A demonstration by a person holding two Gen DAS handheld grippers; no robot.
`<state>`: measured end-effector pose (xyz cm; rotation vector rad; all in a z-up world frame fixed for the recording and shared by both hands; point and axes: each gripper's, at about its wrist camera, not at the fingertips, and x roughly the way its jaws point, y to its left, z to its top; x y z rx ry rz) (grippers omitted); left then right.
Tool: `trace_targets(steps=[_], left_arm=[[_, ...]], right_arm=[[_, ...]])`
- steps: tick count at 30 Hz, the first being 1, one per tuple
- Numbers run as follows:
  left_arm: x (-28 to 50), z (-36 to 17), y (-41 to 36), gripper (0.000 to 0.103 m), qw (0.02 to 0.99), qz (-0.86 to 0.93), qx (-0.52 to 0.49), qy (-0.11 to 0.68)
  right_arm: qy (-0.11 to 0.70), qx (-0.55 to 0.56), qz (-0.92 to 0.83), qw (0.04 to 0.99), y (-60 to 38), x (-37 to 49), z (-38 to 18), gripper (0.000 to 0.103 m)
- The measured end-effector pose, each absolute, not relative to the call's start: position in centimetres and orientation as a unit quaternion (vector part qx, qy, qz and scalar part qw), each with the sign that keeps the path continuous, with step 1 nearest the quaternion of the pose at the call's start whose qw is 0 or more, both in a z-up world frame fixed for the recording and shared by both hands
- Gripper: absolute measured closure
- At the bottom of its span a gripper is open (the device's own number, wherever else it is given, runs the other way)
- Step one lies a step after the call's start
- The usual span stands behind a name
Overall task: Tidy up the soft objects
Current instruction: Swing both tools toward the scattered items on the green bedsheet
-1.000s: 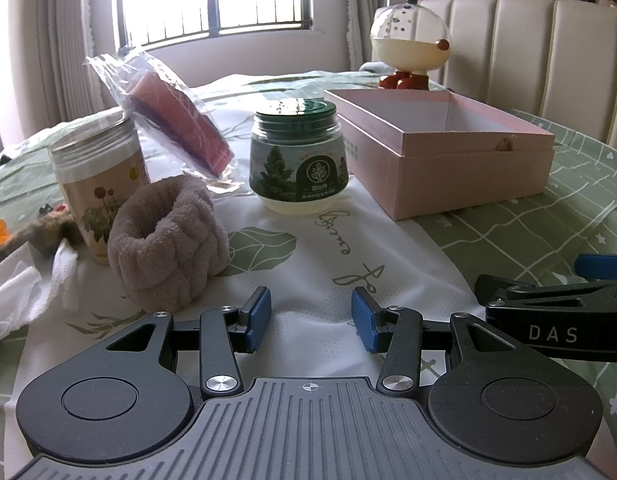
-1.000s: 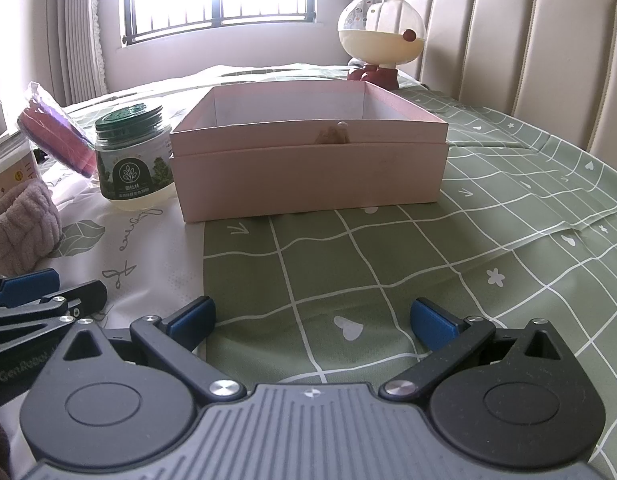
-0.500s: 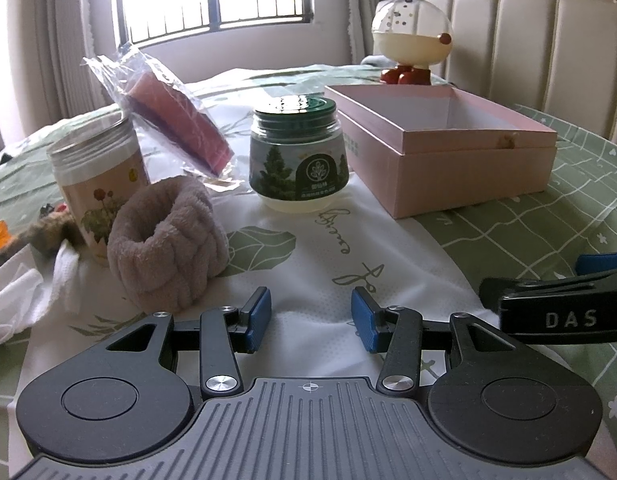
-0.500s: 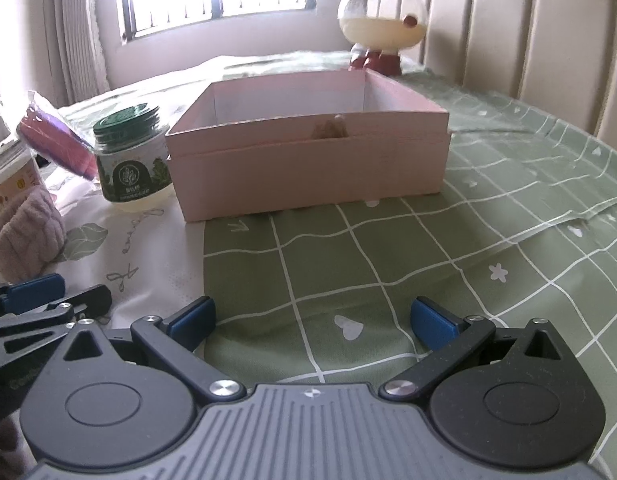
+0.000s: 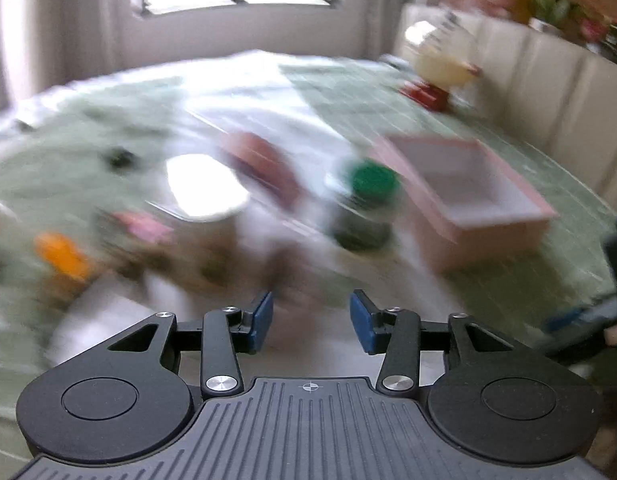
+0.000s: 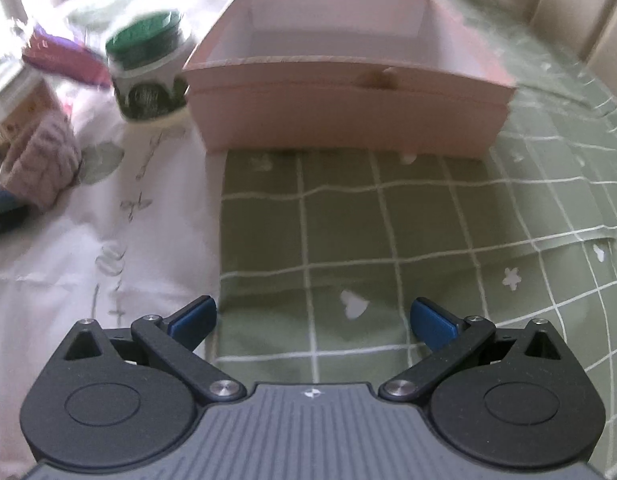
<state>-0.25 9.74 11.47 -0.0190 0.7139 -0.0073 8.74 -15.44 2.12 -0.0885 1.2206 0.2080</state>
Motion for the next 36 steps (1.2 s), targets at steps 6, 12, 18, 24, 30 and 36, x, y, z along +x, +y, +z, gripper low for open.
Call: trace_targets(steps=[6, 12, 18, 24, 30, 36], left_arm=[[0.9, 13.3, 23.6, 0.057, 0.911, 0.107, -0.101, 0.387], [0.7, 9.2, 29.4, 0.057, 0.869, 0.036, -0.161, 0.466], [-2.5, 9.3, 31.7, 0.057, 0.873, 0.095, -0.236, 0.416], [1.5, 10.2, 35.2, 0.057, 0.899, 0.04, -0.141, 0.412], [7.8, 7.4, 35.8, 0.057, 0.866, -0.044, 0.016, 0.497], [9.4, 6.2, 37.7, 0.058, 0.873, -0.06, -0.03, 0.484]], right_arm=[[0.559, -0.11, 0.093, 0.816, -12.5, 9.5, 4.8, 0.009], [0.465, -0.134, 0.201, 0.852, -6.2, 6.8, 9.7, 0.009], [0.428, -0.161, 0.345, 0.82, 2.6, 4.8, 10.1, 0.009], [0.386, -0.17, 0.402, 0.813, 11.4, 4.3, 11.3, 0.011], [0.347, -0.201, 0.414, 0.817, 13.2, 1.3, 10.1, 0.013], [0.346, -0.183, 0.404, 0.826, 13.7, 1.6, 8.6, 0.013]])
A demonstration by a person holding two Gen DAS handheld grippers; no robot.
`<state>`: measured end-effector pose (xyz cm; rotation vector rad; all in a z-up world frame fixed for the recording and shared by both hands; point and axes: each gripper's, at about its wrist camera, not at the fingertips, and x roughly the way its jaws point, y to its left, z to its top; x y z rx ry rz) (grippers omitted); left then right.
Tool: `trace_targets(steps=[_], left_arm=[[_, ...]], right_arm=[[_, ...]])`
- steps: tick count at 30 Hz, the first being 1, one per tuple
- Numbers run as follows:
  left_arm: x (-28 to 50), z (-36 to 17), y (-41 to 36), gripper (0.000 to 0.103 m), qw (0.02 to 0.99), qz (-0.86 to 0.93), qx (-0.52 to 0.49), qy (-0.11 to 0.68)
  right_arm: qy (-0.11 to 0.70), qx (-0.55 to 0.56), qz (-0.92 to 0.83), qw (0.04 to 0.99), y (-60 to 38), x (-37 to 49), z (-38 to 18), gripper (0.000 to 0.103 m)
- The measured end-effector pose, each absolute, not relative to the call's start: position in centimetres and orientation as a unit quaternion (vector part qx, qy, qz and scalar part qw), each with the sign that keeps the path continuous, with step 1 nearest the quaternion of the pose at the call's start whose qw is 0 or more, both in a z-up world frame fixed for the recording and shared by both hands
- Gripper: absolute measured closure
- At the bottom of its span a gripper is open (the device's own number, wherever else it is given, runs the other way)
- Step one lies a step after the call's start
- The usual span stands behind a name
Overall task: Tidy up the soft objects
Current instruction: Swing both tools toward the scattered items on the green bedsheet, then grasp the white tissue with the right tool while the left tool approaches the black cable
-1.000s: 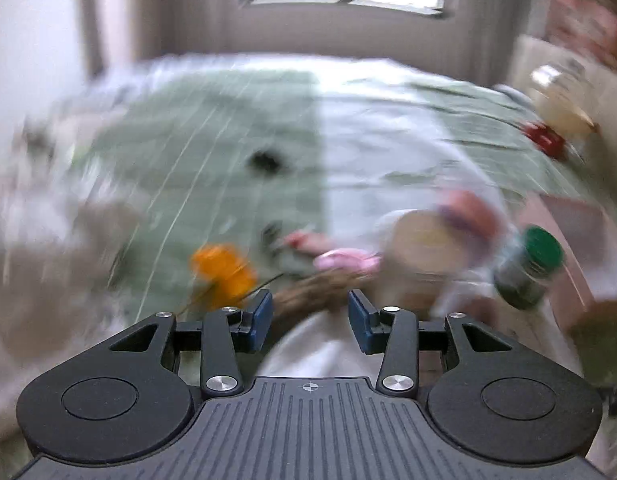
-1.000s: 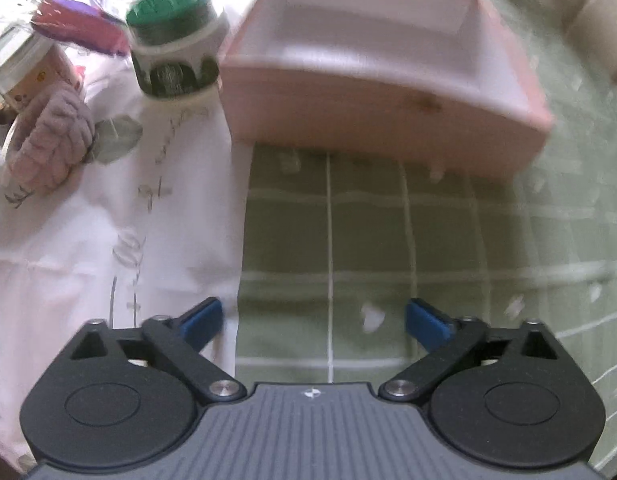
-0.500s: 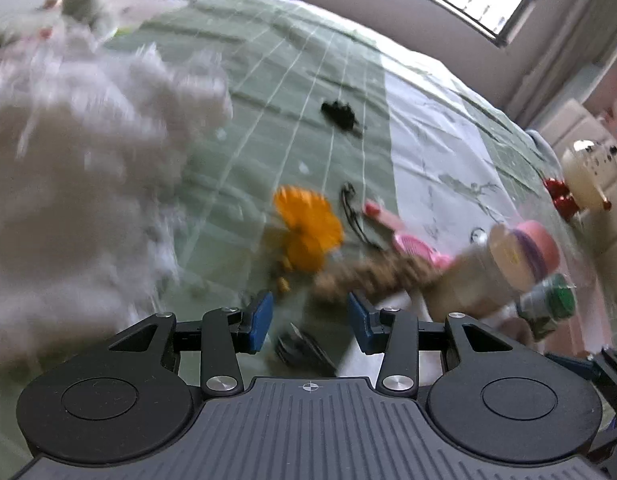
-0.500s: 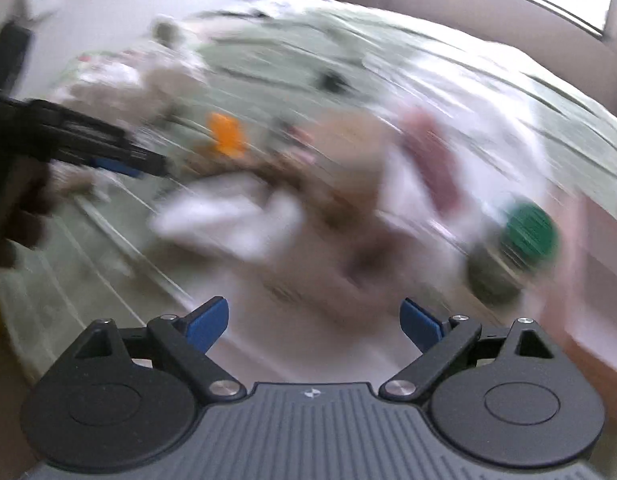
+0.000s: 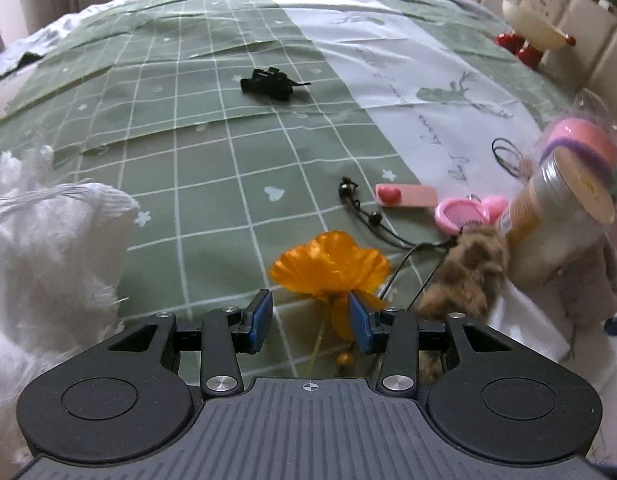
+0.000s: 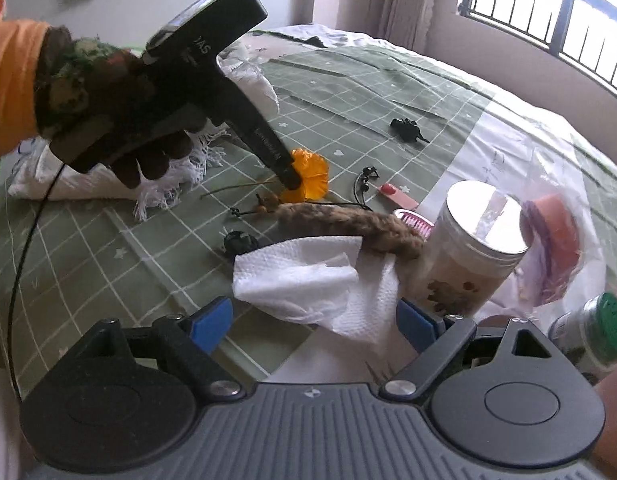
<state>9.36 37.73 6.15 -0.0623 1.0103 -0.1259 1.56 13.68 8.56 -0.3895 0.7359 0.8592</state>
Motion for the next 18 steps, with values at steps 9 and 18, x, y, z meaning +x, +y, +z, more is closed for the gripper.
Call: trace_targets(steps=[9, 18], left_arm=[[9.9, 4.0, 36.8, 0.062, 0.874, -0.067, -0.046, 0.479], [7.0, 5.6, 35.7, 0.094, 0.906, -0.031, -0.046, 0.42]], right_arm=[[0.292, -0.224, 0.392, 0.843, 16.1, 1.9, 8.2, 0.014], [0.279, -0.287, 0.419, 0.815, 15.9, 0.3, 8.0, 0.021]])
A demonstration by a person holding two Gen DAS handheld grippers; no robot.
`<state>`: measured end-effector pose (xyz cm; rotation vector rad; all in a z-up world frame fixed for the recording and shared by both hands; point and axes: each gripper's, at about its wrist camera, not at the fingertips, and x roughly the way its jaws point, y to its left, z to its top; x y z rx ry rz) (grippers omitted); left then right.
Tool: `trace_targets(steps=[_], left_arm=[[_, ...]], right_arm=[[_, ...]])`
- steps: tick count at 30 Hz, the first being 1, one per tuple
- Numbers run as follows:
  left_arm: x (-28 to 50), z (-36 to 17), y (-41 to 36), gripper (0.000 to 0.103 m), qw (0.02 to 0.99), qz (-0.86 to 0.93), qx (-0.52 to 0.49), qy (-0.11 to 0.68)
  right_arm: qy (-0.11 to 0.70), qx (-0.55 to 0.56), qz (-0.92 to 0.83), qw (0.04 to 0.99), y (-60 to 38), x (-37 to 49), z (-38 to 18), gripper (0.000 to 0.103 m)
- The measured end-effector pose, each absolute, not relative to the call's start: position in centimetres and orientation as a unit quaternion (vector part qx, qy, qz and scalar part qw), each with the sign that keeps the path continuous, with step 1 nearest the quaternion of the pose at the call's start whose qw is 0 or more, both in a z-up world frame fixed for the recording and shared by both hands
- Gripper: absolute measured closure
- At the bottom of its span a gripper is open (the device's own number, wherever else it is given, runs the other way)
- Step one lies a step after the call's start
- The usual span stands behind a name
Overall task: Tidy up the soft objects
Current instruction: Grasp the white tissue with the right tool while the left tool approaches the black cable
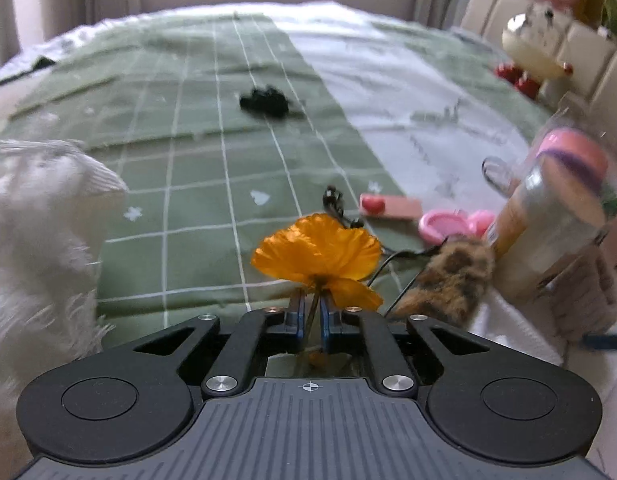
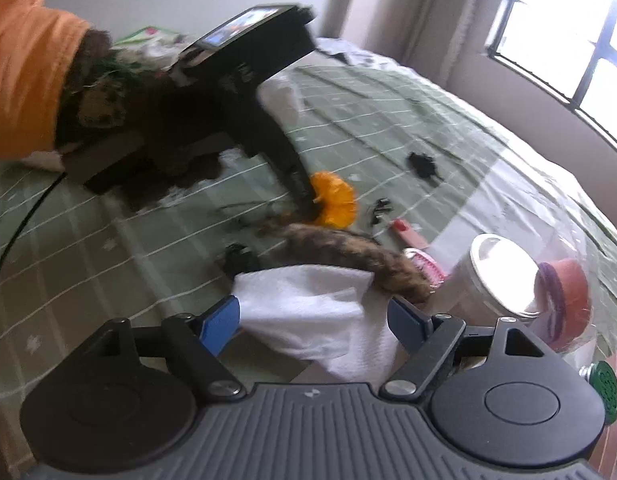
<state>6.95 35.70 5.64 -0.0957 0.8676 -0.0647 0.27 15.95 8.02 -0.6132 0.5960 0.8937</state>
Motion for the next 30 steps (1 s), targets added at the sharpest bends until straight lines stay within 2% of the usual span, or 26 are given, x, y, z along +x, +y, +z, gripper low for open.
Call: trace_targets(steps=[5, 6, 8, 9, 11, 13, 19, 21, 26, 30], left_arm=[[4.1, 8.2, 36.2, 0.094, 0.915, -0.006, -0.064, 0.398], [3.6, 8.6, 36.3, 0.095, 0.915, 0.0, -0.065, 0.397], [2.7, 9.6, 36.5, 0.095, 0.916, 0.012, -0.068, 0.396], [2.3, 10.1, 36.5, 0.095, 0.916, 0.018, -0.069, 0.395], [1.4, 11.5, 36.6, 0.095, 0.918, 0.029, -0.069, 0.389], [0.8, 13.4, 36.5, 0.095, 0.921, 0.04, -0.071, 0.381], [-0.1, 21.1, 34.7, 0.095, 0.933, 0.076, -0.05, 0.348], [0.4, 22.2, 34.6, 0.095, 0.926, 0.061, -0.077, 0.365], [3.9, 17.4, 34.6, 0.09, 0.888, 0.038, -0.13, 0.44], [5.2, 12.2, 34.6, 0.084, 0.885, 0.088, -0.123, 0.441]], right_arm=[[0.259, -0.337, 0.412, 0.806, 18.3, -0.7, 5.7, 0.021], [0.251, -0.348, 0.405, 0.807, 19.0, -0.5, 5.2, 0.024], [0.247, -0.367, 0.393, 0.806, 19.9, 0.0, 4.4, 0.054], [0.258, -0.377, 0.39, 0.799, 20.4, 0.4, 4.2, 0.084], [0.279, -0.366, 0.394, 0.795, 20.5, 1.1, 5.1, 0.09], [0.294, -0.334, 0.403, 0.8, 19.8, 1.8, 7.4, 0.1], [0.301, -0.241, 0.414, 0.825, 16.1, 4.6, 18.0, 0.1], [0.289, -0.212, 0.409, 0.839, 14.1, 5.9, 22.0, 0.101], [0.272, -0.164, 0.402, 0.859, 9.0, 7.7, 28.2, 0.1], [0.304, -0.141, 0.399, 0.854, 6.4, 7.2, 25.9, 0.1]])
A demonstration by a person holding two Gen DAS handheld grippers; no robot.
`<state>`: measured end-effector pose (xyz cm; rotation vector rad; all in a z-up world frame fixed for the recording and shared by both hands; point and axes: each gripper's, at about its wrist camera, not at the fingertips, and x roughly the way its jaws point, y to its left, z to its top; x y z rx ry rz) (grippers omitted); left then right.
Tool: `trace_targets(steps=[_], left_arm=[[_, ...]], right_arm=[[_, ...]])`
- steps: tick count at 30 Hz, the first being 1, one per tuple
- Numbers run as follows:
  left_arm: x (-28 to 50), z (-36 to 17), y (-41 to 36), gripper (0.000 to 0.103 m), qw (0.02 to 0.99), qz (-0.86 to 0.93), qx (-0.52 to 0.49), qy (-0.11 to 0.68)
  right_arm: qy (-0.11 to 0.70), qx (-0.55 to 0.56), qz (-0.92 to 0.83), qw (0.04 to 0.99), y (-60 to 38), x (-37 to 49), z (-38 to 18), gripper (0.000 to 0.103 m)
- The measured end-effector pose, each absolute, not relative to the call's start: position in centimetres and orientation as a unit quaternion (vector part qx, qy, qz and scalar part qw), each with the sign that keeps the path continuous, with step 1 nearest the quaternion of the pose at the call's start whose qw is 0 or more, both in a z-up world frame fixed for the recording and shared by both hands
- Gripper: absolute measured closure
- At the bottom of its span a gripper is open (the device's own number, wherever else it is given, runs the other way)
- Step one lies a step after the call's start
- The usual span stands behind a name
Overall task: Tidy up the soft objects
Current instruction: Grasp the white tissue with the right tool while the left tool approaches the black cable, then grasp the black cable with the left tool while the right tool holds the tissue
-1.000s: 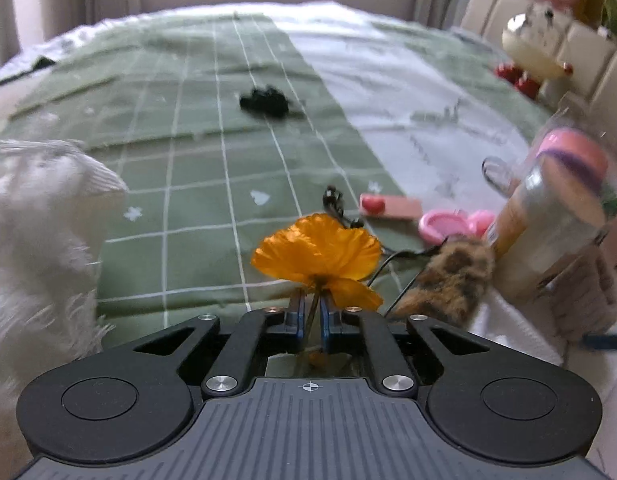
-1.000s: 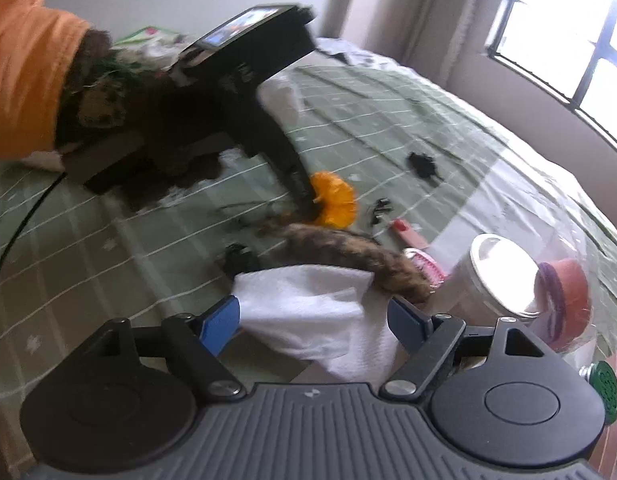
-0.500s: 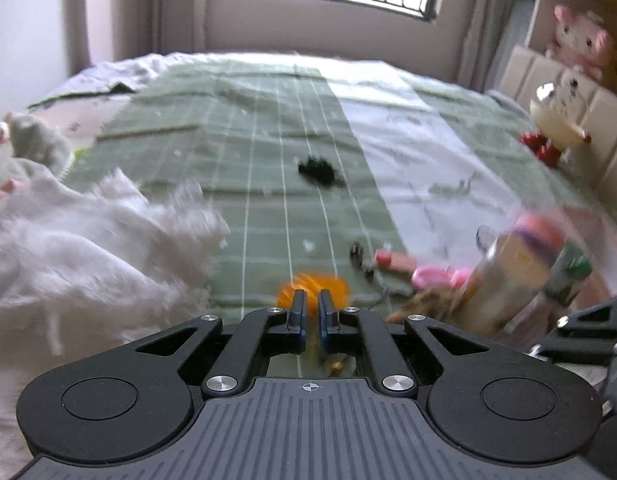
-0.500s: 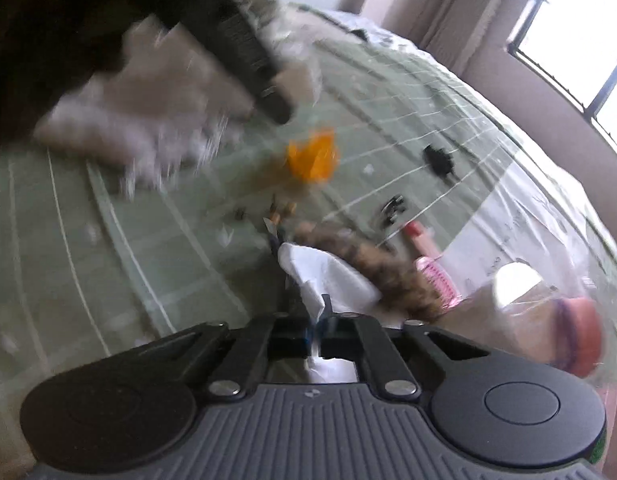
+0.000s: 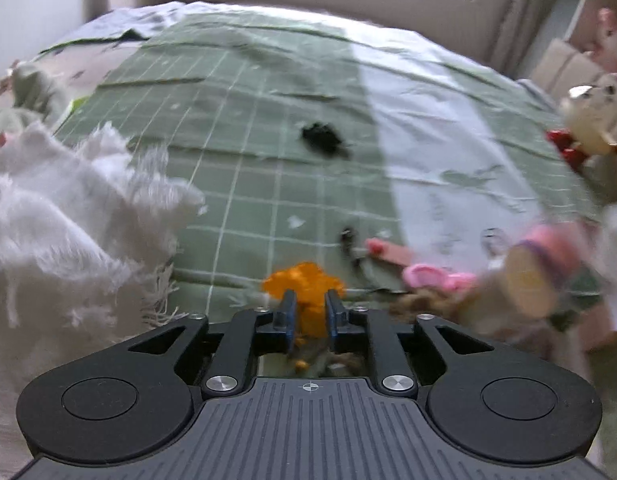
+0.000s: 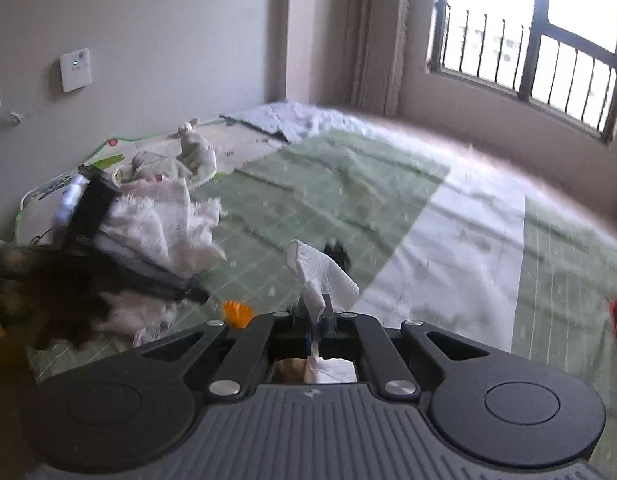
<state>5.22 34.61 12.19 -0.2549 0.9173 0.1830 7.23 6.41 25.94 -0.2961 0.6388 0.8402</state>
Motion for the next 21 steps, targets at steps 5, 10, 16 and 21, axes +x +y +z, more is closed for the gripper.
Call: trace_targets(steps=[5, 10, 16, 21], left_arm=[[6.0, 8.0, 34.6, 0.082, 0.883, 0.085, -0.096, 0.451], [3.5, 7.6, 35.1, 0.081, 0.877, 0.09, -0.139, 0.45], [1.2, 5.4, 33.2, 0.081, 0.817, 0.104, -0.315, 0.472], [2.8, 4.3, 31.2, 0.08, 0.809, 0.152, -0.346, 0.45]], right_arm=[[0.358, -0.147, 0.4, 0.831, 8.2, 4.4, 17.9, 0.1], [0.345, -0.176, 0.409, 0.826, 11.9, 2.8, 13.3, 0.1], [0.33, -0.194, 0.394, 0.836, 12.6, 3.4, 11.8, 0.1], [0.338, -0.219, 0.393, 0.826, 10.6, 2.9, 10.8, 0.1]])
